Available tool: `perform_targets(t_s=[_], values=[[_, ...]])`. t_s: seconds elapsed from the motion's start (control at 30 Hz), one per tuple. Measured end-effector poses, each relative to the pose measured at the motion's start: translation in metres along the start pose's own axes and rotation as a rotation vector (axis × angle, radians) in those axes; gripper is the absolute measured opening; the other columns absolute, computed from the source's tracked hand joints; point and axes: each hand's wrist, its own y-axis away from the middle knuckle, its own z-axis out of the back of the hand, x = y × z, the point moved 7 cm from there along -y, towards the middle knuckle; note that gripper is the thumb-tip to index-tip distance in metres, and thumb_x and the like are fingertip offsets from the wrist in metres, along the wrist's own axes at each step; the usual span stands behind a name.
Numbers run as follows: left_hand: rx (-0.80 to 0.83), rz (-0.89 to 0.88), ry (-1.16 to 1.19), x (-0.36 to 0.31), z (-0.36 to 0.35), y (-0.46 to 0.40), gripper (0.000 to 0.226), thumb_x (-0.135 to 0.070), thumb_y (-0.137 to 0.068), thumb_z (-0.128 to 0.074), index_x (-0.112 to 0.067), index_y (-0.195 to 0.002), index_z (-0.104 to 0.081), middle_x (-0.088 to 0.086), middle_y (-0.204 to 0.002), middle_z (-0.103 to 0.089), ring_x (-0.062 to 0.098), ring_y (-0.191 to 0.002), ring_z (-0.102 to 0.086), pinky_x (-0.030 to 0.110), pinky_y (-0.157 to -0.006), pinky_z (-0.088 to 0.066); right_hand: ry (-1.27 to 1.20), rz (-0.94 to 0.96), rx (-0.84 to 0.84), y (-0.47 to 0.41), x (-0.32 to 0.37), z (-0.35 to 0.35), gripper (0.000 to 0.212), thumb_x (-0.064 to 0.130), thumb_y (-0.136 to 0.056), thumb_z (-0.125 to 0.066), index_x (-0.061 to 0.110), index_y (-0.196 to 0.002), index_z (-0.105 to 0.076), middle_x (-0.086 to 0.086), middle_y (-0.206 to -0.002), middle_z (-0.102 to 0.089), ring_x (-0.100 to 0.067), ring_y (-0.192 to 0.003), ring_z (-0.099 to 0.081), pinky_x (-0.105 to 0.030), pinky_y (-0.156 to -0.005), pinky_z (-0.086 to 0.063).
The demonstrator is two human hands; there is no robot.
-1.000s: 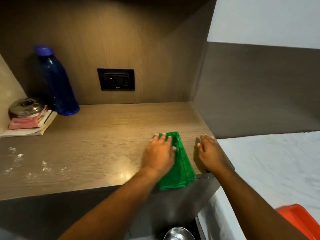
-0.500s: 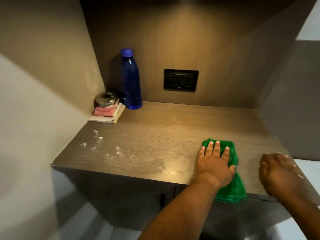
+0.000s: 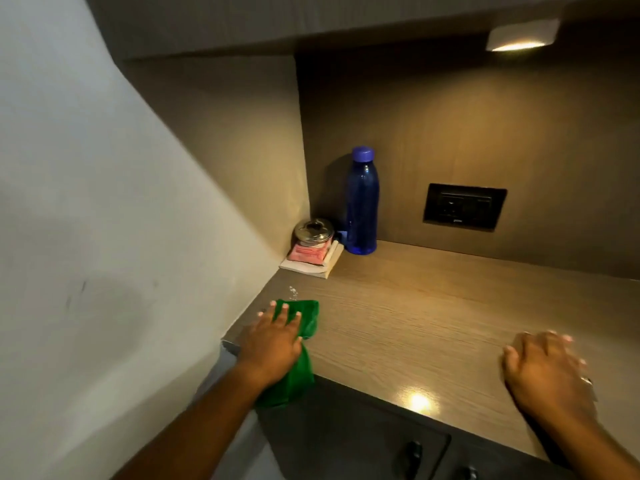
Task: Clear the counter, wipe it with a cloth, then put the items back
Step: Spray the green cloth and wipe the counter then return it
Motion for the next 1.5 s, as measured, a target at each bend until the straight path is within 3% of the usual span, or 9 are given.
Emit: perform_targets(t_s=[0.13,0.43,0.63,0.77,0.9,1.03,1.17,1.33,1.5], values=[[0.048,0.111,-0.015,0.044,0.002,-0.028,0.059,-0.036,-0.099,-0.024,-0.014,-0.152,-0.013,0.014,-0.161,-0.013,0.030,-0.149,-0.007,0.043,-0.120,-0.010,0.044,-0.012,-0.019,-0.003,0.000,-0.003,0.042,0.049,-0.093,-0.033,0.019,-0.116,-0.053,-0.019,-0.136,-0.047,-0.041,-0.131,-0.038,-0.055,-0.105,-0.038],[-0.036,0.197,0.123,0.016,0.006,-0.095,0.065,-0.037,-0.096,-0.026,-0.008,-0.152,-0.012,0.018,-0.160,-0.010,0.032,-0.149,-0.008,0.045,-0.121,-0.011,0.056,-0.033,-0.001,-0.009,-0.003,-0.008,0.037,0.047,-0.095,-0.032,0.021,-0.100,-0.056,-0.013,-0.125,-0.055,-0.035,-0.127,-0.045,-0.051,-0.106,-0.038],[-0.051,-0.088,0.204,-0.068,-0.005,-0.054,0.063,-0.042,-0.096,-0.024,-0.015,-0.152,-0.011,0.011,-0.162,-0.007,0.025,-0.149,-0.004,0.040,-0.120,-0.003,0.037,-0.015,0.005,-0.010,-0.004,-0.012,0.040,0.055,-0.094,-0.023,0.027,-0.102,-0.051,-0.012,-0.132,-0.052,-0.035,-0.131,-0.041,-0.052,-0.104,-0.038],[0.004,-0.173,0.182,-0.050,-0.001,-0.047,0.061,-0.045,-0.098,-0.022,-0.021,-0.153,-0.009,0.004,-0.163,-0.004,0.020,-0.150,-0.001,0.039,-0.119,-0.005,0.054,0.007,0.006,-0.011,-0.007,-0.010,0.060,0.062,-0.092,-0.019,0.023,-0.125,-0.051,-0.012,-0.142,-0.049,-0.033,-0.137,-0.038,-0.052,-0.108,-0.035],[-0.001,0.010,0.110,0.026,0.004,-0.058,0.059,-0.039,-0.100,-0.024,-0.014,-0.152,-0.011,0.011,-0.162,-0.006,0.027,-0.149,-0.004,0.043,-0.122,-0.010,-0.005,0.021,0.037,-0.006,-0.016,-0.006,0.069,0.062,-0.092,-0.027,0.019,-0.142,-0.045,-0.008,-0.153,-0.040,-0.027,-0.144,-0.032,-0.049,-0.114,-0.029],[-0.036,0.133,0.095,0.047,-0.003,-0.065,0.059,-0.036,-0.100,-0.026,-0.009,-0.152,-0.016,0.014,-0.161,-0.012,0.029,-0.149,-0.009,0.043,-0.121,-0.012,0.068,0.014,-0.008,-0.011,-0.066,0.010,0.070,0.067,-0.092,-0.018,0.023,-0.138,-0.046,-0.009,-0.149,-0.045,-0.030,-0.138,-0.039,-0.050,-0.108,-0.037],[-0.106,0.138,0.172,-0.034,-0.001,-0.049,0.059,-0.039,-0.099,-0.023,-0.013,-0.152,-0.014,0.011,-0.161,-0.009,0.027,-0.149,-0.006,0.044,-0.121,-0.008,0.105,-0.054,-0.051,-0.018,-0.081,0.019,0.063,0.066,-0.092,-0.012,0.024,-0.118,-0.051,-0.014,-0.135,-0.052,-0.038,-0.127,-0.045,-0.053,-0.098,-0.044],[-0.018,-0.193,0.262,-0.231,-0.006,-0.016,0.069,-0.051,-0.097,-0.022,-0.015,-0.153,-0.005,0.010,-0.162,0.002,0.026,-0.149,0.006,0.039,-0.116,0.009,0.112,-0.074,-0.034,-0.016,-0.076,0.017,0.069,0.068,-0.090,-0.010,0.021,-0.122,-0.050,-0.014,-0.139,-0.049,-0.039,-0.129,-0.043,-0.055,-0.101,-0.042],[-0.016,-0.253,0.203,-0.230,-0.004,-0.029,0.066,-0.050,-0.097,-0.023,-0.018,-0.153,-0.010,0.008,-0.162,-0.002,0.023,-0.150,0.001,0.039,-0.119,0.001,0.086,-0.053,0.004,-0.016,-0.080,0.016,0.068,0.069,-0.091,-0.011,0.022,-0.126,-0.046,-0.014,-0.144,-0.044,-0.037,-0.135,-0.038,-0.057,-0.107,-0.037]])
